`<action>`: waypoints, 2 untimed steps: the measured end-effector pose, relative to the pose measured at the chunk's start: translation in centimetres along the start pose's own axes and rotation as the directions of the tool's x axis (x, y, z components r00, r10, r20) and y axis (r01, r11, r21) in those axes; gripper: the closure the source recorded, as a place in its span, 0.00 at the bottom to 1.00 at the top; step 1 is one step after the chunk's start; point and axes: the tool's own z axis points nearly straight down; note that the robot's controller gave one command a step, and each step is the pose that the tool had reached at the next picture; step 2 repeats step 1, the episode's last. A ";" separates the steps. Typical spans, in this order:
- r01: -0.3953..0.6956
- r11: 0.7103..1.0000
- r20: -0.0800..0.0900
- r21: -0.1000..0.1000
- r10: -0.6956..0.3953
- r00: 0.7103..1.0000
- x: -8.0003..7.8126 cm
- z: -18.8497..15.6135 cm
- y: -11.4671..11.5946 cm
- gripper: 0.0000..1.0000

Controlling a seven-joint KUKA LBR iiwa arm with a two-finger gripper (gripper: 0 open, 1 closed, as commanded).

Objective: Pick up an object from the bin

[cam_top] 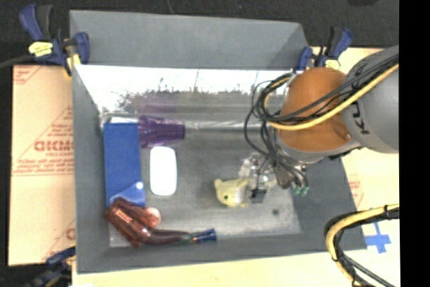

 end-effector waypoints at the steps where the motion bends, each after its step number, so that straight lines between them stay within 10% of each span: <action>1: -0.007 1.000 0.000 0.000 0.007 1.000 -0.1 -7.6 0.7 1.00; 2: -0.007 1.000 0.000 0.000 0.007 1.000 -0.1 -7.6 0.7 1.00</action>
Offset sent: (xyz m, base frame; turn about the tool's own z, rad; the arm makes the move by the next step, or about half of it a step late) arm 0.0061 0.0500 -0.0741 -0.0300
